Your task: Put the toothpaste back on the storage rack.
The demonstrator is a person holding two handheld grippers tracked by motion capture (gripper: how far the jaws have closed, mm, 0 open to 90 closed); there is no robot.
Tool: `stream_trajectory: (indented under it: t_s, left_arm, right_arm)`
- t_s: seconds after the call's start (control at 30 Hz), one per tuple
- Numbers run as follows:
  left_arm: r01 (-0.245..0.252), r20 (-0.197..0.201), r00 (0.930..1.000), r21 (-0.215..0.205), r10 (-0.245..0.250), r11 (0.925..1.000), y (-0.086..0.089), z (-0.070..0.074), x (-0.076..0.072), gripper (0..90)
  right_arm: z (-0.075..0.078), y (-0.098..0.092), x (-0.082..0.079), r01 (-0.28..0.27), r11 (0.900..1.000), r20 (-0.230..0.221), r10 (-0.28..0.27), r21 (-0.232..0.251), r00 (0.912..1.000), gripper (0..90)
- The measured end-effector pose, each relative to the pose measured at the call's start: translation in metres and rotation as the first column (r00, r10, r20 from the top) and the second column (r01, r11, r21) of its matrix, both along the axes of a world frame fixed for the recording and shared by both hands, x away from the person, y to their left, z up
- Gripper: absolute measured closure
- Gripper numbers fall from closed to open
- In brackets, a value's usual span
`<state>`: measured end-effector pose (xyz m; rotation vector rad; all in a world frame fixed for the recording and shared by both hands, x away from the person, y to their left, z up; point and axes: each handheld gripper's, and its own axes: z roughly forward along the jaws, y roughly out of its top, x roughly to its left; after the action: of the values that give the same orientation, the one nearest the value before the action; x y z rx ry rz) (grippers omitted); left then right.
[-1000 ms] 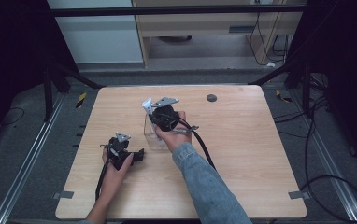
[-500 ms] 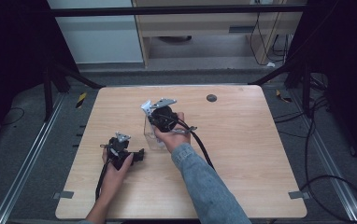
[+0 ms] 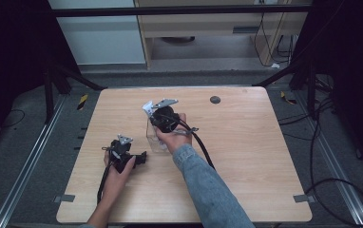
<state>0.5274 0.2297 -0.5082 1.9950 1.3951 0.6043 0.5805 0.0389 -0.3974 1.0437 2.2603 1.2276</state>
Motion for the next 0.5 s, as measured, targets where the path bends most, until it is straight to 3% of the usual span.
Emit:
stream_trajectory:
  t_s: [0.5]
  left_arm:
    - [0.004,0.000,1.0000,0.000,-0.004,1.0000,0.0000,0.0000,0.0004,0.0]
  right_arm:
    - [-0.0008,0.0046,0.0066,0.004,1.000,-0.012,-0.004,-0.006,0.9999,79.0]
